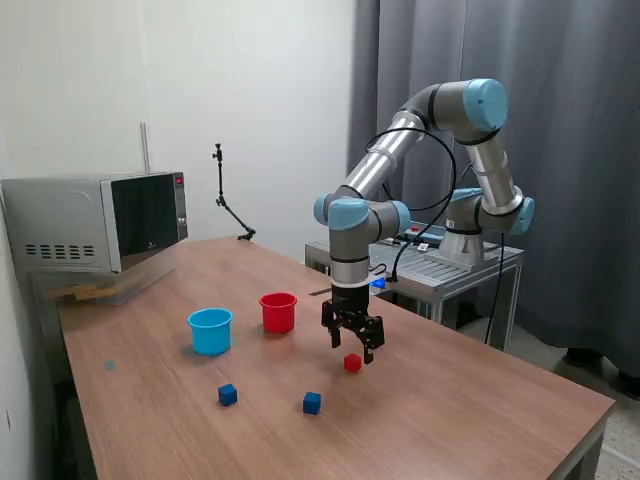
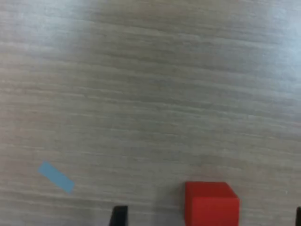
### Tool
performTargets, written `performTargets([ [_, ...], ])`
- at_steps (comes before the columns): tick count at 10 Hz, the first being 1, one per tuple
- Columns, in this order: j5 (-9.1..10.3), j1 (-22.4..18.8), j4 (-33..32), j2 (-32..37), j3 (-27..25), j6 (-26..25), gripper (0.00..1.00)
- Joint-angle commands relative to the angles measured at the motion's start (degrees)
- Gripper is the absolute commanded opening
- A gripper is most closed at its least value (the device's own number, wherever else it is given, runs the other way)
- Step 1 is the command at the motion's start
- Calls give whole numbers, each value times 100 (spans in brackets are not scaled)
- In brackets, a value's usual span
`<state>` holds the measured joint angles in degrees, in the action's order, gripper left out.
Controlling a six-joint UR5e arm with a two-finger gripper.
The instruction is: Place red objects in the red bin, and blue objects in the blue bin.
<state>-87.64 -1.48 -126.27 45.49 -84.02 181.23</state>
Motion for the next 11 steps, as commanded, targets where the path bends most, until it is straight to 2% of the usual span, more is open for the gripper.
performTargets([
  [1, 10, -18, -2, 4, 0, 0, 100],
  [11, 19, -106, -2, -75, -27, 0, 100],
])
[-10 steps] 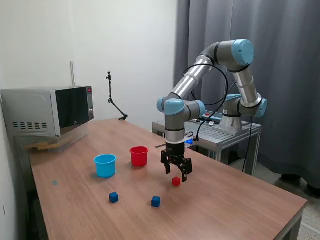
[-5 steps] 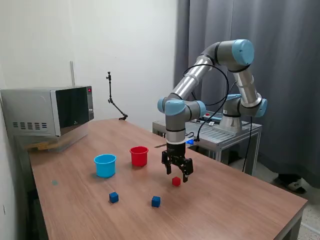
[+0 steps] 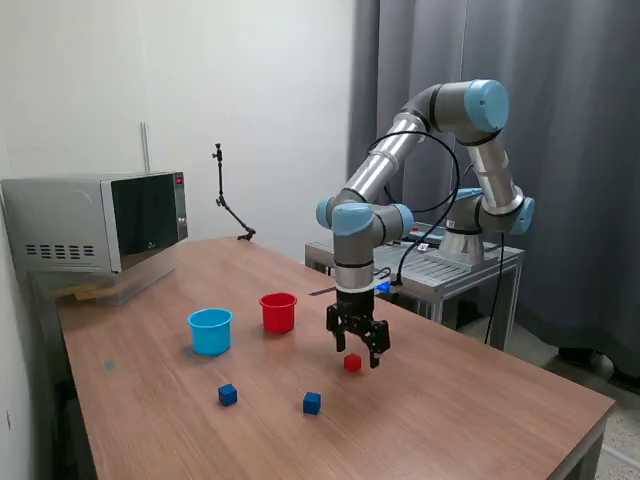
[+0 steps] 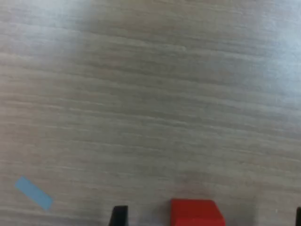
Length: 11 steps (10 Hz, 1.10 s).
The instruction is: Place red objects in the red bin, and blue objects in the blue bin.
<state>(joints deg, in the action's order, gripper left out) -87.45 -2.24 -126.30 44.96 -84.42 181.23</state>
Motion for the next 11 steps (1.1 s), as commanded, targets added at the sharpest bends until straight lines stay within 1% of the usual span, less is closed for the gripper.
performTargets([
  [1, 0, -31, 0, -40, 22, 0, 100],
  [8, -9, -57, 9, -49, 48, -9, 100],
  [9, -9, -57, 0, -49, 57, -9, 0],
  [11, -9, -57, 0, -49, 57, -9, 0],
])
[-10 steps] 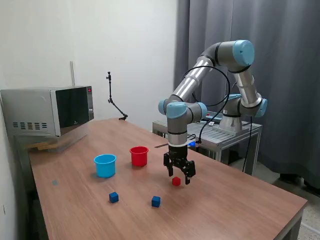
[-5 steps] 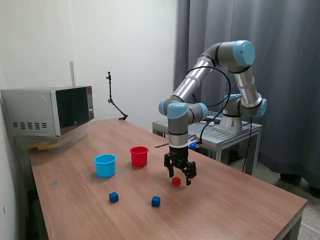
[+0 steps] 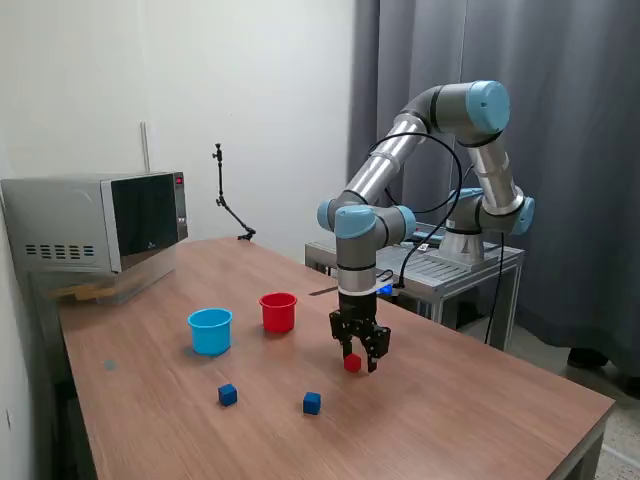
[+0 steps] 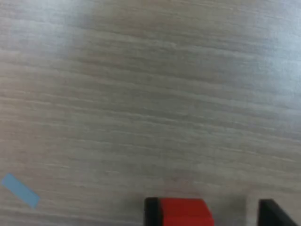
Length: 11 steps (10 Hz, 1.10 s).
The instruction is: Place red objects in the red bin, and blue objects in the blue bin.
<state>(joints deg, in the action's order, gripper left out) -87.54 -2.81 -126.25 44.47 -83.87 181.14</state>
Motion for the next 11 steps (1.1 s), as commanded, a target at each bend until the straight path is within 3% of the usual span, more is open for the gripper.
performTargets([
  [1, 0, 0, -4, 0, -7, 0, 0],
  [5, -18, 0, -4, 9, 2, 0, 0],
  [8, -123, 79, 22, 393, 203, -18, 0],
  [10, -500, 455, 66, 991, 152, -35, 0],
  [11, -510, 683, 83, 1167, 47, -79, 0],
])
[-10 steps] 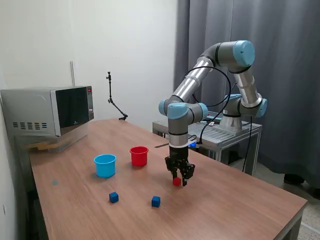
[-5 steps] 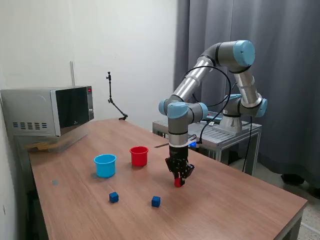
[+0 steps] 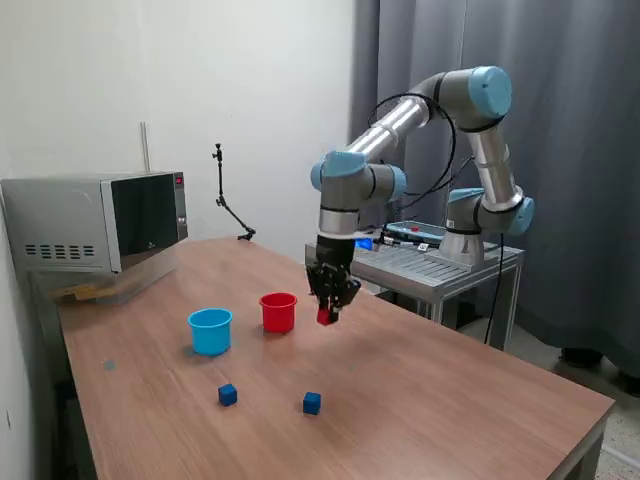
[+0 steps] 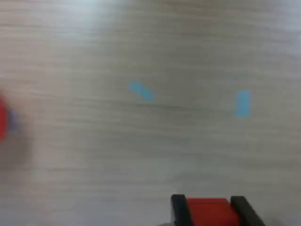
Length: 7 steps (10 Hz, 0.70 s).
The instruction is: Place red objects in the red bin, and blue objects in the blue bin.
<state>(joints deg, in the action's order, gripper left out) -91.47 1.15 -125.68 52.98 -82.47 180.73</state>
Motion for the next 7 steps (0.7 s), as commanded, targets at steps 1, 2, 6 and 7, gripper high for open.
performTargets([
  [1, -108, 507, 148, 414, -233, -212, 0],
  [2, -126, 735, 410, 433, -338, -379, 0],
  [6, -144, 1352, 474, 477, -638, -811, 0],
  [7, -152, 1379, 474, 477, -612, -811, 0],
])
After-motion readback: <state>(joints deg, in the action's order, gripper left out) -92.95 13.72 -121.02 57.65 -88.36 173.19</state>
